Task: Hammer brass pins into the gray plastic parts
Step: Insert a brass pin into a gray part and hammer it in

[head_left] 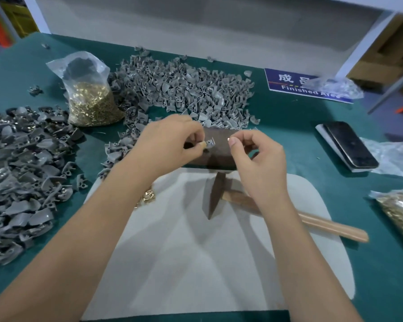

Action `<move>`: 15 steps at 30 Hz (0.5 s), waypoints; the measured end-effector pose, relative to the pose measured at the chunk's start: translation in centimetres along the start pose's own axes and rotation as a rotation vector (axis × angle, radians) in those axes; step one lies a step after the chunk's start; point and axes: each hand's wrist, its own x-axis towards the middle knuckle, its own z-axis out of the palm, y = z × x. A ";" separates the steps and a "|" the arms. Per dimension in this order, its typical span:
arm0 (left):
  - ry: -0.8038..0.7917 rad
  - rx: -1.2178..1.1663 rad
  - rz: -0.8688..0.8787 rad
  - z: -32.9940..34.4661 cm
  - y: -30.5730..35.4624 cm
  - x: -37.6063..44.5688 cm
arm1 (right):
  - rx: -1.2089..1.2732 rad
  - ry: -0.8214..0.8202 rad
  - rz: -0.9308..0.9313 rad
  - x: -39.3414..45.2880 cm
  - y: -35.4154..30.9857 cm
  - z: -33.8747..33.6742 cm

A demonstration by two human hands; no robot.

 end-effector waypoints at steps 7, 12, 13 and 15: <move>0.025 -0.109 0.038 1.2 0.0 0.9 | -0.287 -0.184 -0.055 3.0 0.1 0.4; 0.076 -0.167 0.052 1.9 -0.3 0.2 | -0.414 -0.208 -0.124 2.3 0.9 1.1; 0.081 -0.171 0.053 2.0 -0.4 0.0 | -0.445 -0.205 -0.147 2.1 1.0 1.2; 0.091 -0.186 0.042 2.2 -0.3 -0.3 | -0.498 -0.192 -0.181 1.8 0.8 1.3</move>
